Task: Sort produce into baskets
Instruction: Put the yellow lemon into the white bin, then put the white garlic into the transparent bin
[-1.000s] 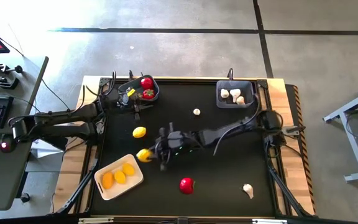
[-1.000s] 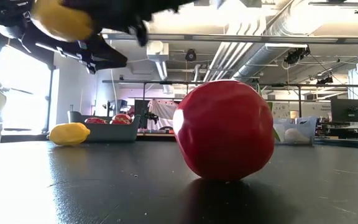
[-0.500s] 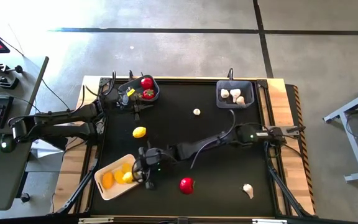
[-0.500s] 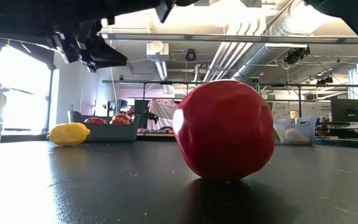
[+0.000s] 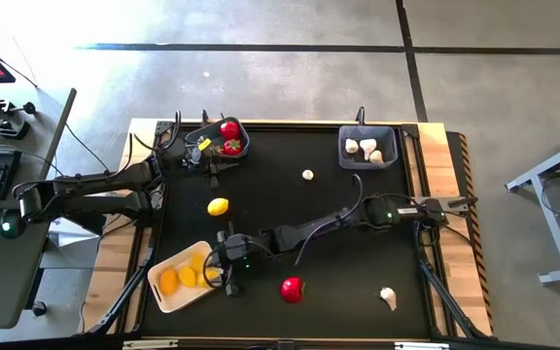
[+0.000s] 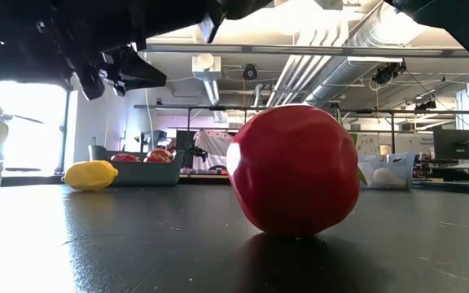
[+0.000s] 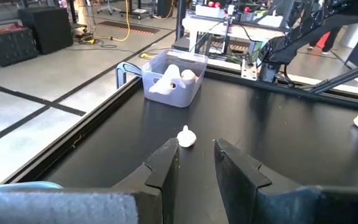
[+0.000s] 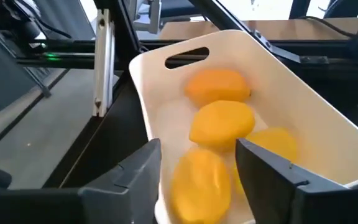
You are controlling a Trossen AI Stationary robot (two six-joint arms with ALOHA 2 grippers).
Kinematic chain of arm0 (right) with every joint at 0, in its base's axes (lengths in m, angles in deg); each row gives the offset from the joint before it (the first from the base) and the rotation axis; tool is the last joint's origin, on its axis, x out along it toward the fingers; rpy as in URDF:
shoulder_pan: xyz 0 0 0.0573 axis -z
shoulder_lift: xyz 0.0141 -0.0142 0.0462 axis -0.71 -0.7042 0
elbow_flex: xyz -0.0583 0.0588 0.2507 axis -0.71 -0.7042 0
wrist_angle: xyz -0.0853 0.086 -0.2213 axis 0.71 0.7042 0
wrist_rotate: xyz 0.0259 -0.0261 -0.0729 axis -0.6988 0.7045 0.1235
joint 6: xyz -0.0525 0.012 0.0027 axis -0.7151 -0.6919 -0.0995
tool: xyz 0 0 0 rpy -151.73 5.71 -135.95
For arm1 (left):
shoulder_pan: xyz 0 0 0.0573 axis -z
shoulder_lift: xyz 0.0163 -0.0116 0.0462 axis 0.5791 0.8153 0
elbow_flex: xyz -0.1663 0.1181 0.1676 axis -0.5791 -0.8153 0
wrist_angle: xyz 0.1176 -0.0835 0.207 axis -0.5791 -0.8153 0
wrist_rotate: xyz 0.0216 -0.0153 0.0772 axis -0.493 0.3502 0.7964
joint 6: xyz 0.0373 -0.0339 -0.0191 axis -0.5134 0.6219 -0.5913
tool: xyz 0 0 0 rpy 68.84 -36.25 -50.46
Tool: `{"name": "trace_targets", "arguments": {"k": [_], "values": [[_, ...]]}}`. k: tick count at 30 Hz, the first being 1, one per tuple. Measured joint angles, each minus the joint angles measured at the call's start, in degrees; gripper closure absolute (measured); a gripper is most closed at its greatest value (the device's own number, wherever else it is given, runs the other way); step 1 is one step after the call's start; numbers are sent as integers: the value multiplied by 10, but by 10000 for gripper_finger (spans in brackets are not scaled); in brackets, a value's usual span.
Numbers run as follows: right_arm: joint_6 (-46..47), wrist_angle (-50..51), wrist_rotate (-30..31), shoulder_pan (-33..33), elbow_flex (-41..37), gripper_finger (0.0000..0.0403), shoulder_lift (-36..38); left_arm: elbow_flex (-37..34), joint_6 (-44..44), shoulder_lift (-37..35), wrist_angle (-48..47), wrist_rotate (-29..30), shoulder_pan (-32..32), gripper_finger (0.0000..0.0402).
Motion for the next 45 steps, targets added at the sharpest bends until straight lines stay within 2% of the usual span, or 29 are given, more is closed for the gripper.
{"name": "trace_targets", "arguments": {"k": [6, 8, 10, 12, 14, 15, 18, 21, 27, 33, 37, 40, 42, 45], "values": [[-11, 22, -4, 4, 0, 168, 5, 0, 10, 0, -2, 0, 0, 298], [-22, 55, 24, 4, 0, 174, 18, 0, 10, 0, -7, 0, 1, 290], [-69, 102, 95, 4, -1, 209, 45, 0, 10, 0, -11, 0, 1, 285], [-100, 133, 148, 8, 0, 273, 72, 0, 9, 0, -13, 0, 1, 283], [-118, 154, 160, 19, -8, 354, 96, 0, 5, 0, -11, 0, 1, 285], [-122, 150, 160, 25, -23, 378, 107, 0, 5, 0, -11, 0, 1, 286], [-115, 129, 164, 44, -96, 383, 139, 0, 5, 0, -10, 0, 1, 293], [-105, 53, 175, 58, -204, 398, 186, 0, 5, 0, -10, 0, 1, 299], [-45, -115, 174, 93, -438, 402, 300, 0, 10, 0, -9, 0, 3, 307], [43, -132, 208, 143, -616, 402, 431, 0, 27, 1, -8, 1, 15, 315], [107, -116, 210, 183, -692, 401, 490, 0, 40, 11, -8, 1, 25, 321], [140, -101, 232, 208, -730, 387, 508, 0, 40, 25, -8, 1, 32, 325], [141, -94, 249, 219, -749, 366, 503, 1, 40, 38, -7, 1, 36, 328], [143, -102, 274, 230, -761, 313, 499, 1, 40, 59, 2, 2, 37, 333]]}}
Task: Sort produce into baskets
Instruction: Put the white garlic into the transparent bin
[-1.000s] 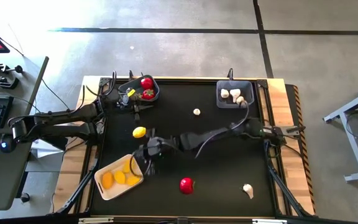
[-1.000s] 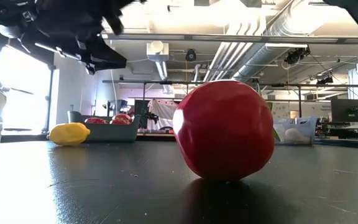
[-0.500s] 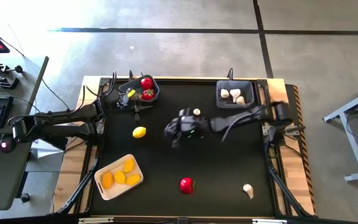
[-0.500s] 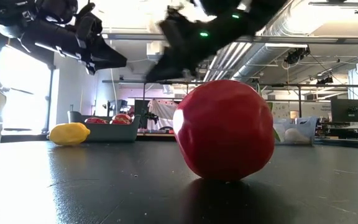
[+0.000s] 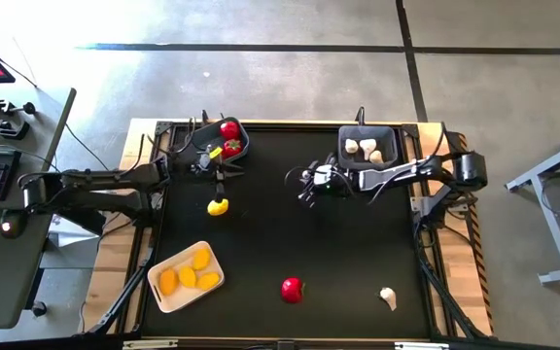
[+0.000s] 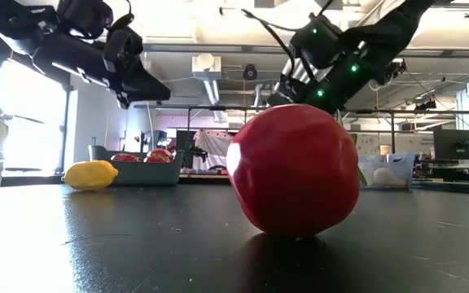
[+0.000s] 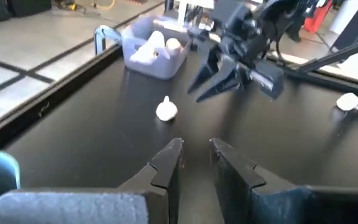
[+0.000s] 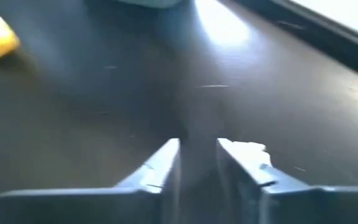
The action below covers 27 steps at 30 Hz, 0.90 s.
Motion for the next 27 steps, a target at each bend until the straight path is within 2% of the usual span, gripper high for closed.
{"name": "trace_targets", "arguments": {"k": [5, 8, 12, 16, 19, 21, 27], "values": [[14, 2, 74, 15, -17, 204, -1, 0, 0, 28, 32, 1, -1, 337], [16, -5, 72, 31, -20, 160, -15, 0, 1, 37, 51, 1, -1, 337], [-9, -59, 25, 50, -21, 145, -47, 0, 4, 39, 64, 0, -2, 337], [-8, -73, 15, 61, -20, 144, -82, 0, 4, 39, 63, 0, -4, 337], [-10, -89, 26, 68, -20, 160, -103, 0, 4, 39, 63, 0, -5, 337], [-20, -93, 28, 70, -20, 188, -115, 0, 4, 39, 63, 0, -5, 337], [-34, -104, 5, 74, -20, 330, -121, 0, 5, 39, 63, 0, -5, 337]]}}
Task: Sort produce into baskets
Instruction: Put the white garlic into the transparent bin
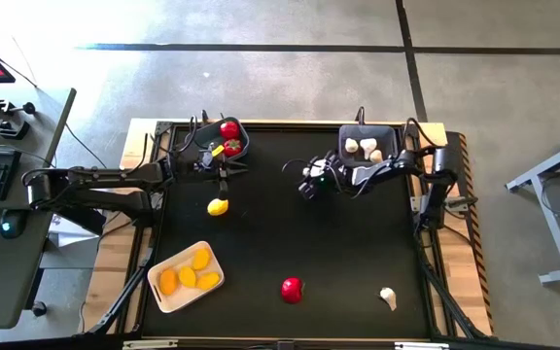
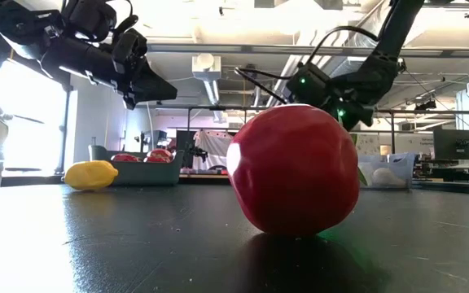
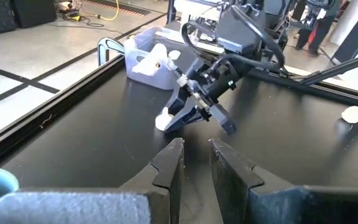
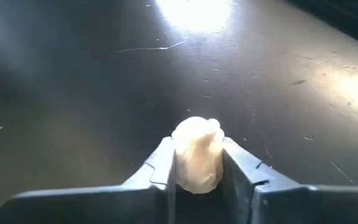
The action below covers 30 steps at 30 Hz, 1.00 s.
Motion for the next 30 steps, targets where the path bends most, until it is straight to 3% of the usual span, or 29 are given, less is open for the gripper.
{"name": "trace_targets", "arguments": {"k": [6, 10, 18, 22, 30], "values": [[-4, 4, -15, 0, 0, 341, 57, 0, 0, 0, 0, 0, 0, 337], [0, 44, -23, -4, 0, 341, 141, 0, 2, 0, -1, 0, 0, 337], [62, 359, 46, 44, 1, 340, 331, 0, 9, 0, -7, 0, 0, 337], [75, 458, 21, 100, 1, 340, 348, 0, 6, 0, -11, 0, 0, 337], [37, 467, -56, 196, 1, 337, 306, 0, 6, 0, -17, 0, 0, 337]]}}
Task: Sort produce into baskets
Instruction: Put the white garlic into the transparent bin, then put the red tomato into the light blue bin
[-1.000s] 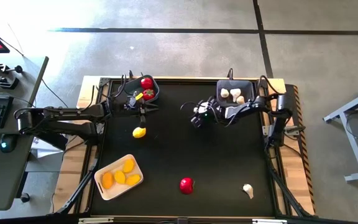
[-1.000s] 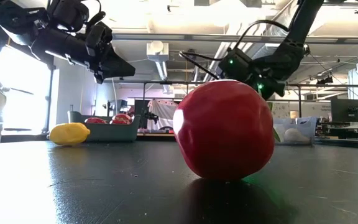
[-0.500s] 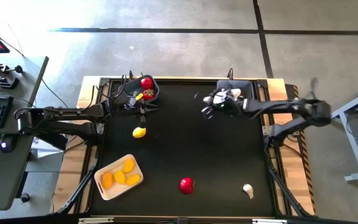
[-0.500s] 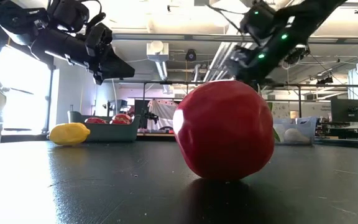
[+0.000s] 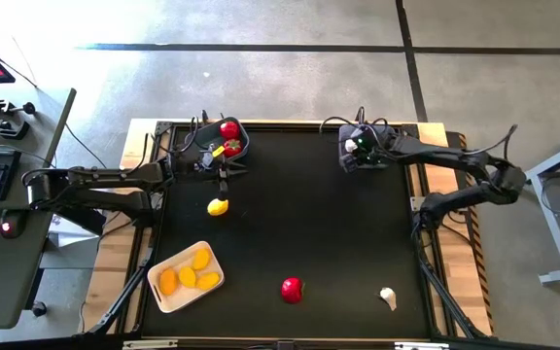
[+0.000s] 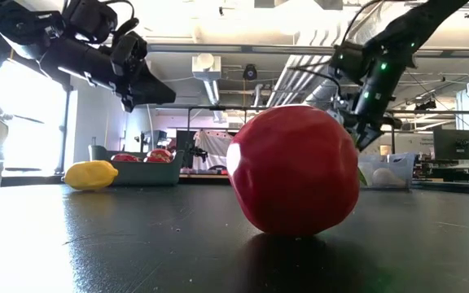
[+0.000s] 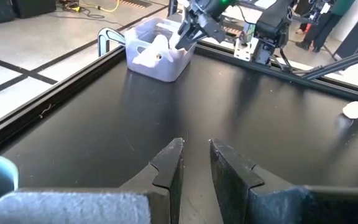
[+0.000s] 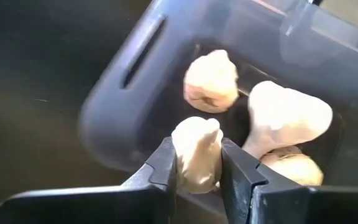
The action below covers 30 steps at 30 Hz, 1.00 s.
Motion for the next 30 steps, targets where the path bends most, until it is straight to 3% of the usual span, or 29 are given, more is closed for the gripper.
{"name": "trace_targets", "arguments": {"k": [5, 12, 17, 23, 30], "values": [[-25, 4, 2, 19, 0, 298, -8, 0, 3, 0, -10, 0, 0, 337], [-28, 22, 1, 19, 1, 168, 13, 0, 3, 0, -23, 0, 0, 337], [-51, 91, 3, -11, 57, 99, 34, 0, 3, 0, -31, 0, 0, 337], [-62, 96, -43, -148, 106, 88, 38, 0, -6, 0, -29, 0, 0, 337], [34, 6, -75, -368, 105, 91, 28, 0, -11, 0, -29, 0, 0, 337]]}}
